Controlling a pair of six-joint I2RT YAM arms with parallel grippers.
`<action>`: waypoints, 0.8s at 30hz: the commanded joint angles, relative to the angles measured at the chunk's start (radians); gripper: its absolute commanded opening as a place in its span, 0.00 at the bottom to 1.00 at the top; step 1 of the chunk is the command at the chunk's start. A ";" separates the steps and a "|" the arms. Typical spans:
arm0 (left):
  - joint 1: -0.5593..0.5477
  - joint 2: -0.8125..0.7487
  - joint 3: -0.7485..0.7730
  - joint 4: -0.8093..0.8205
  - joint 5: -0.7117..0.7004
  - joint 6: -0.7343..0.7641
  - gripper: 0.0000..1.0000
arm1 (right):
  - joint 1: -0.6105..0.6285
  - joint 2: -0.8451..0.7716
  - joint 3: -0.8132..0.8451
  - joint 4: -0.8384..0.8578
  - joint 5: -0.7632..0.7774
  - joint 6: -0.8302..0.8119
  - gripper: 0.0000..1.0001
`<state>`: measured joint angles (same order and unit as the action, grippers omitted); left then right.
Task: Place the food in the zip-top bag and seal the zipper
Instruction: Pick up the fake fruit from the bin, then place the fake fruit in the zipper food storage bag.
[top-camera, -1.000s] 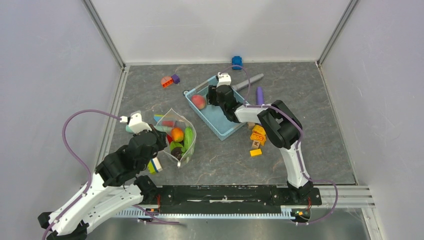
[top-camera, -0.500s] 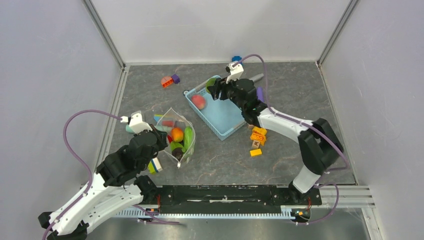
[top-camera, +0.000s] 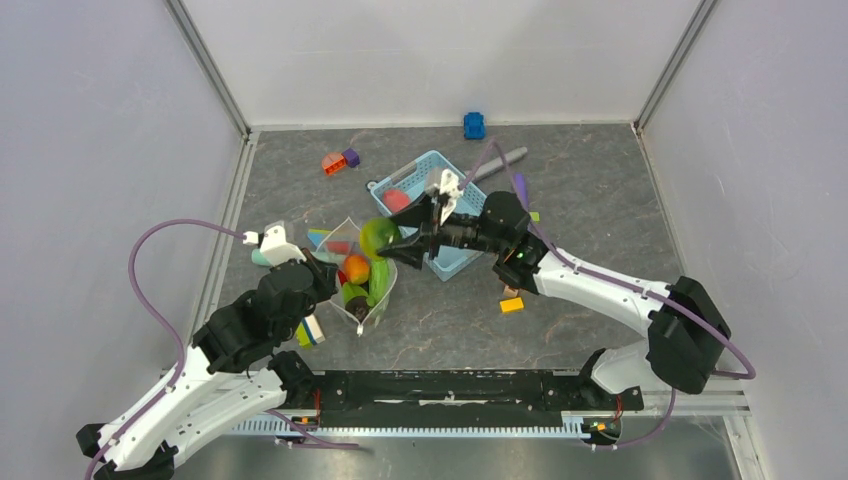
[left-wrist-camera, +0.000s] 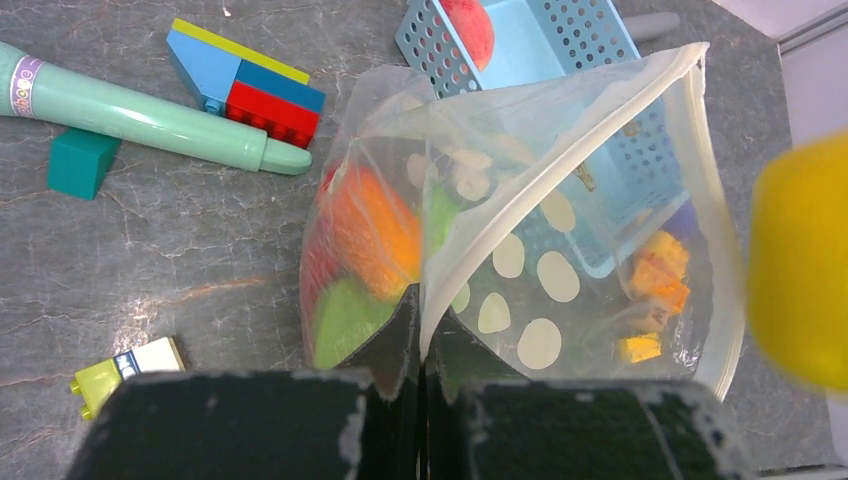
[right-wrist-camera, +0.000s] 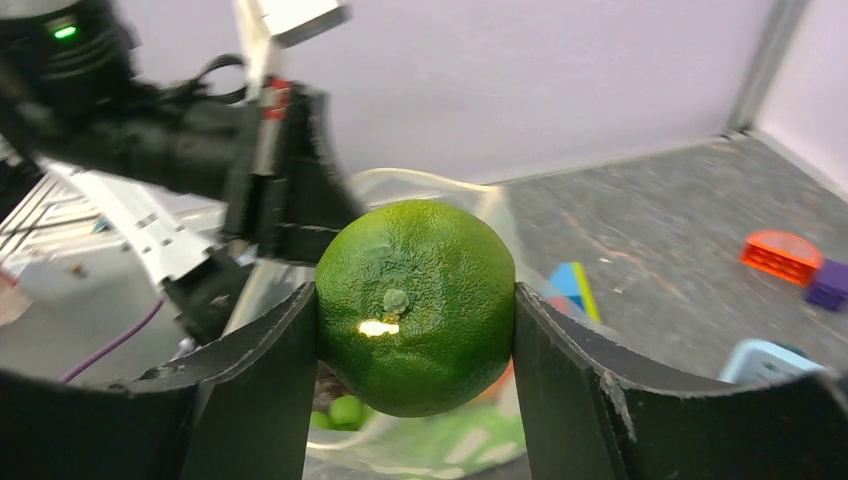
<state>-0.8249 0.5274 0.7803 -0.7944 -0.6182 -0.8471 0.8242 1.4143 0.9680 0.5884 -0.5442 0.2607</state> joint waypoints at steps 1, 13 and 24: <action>0.001 0.002 0.023 0.049 0.006 0.019 0.02 | 0.072 -0.015 0.030 -0.018 -0.080 -0.105 0.48; 0.001 0.002 0.020 0.051 0.013 0.019 0.02 | 0.150 0.033 0.117 -0.206 0.176 -0.252 0.56; 0.001 0.006 0.013 0.055 0.003 0.015 0.02 | 0.184 -0.072 0.065 -0.147 0.101 -0.319 0.56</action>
<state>-0.8249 0.5297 0.7803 -0.7830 -0.5999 -0.8471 1.0054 1.4155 1.0443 0.3626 -0.3889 -0.0299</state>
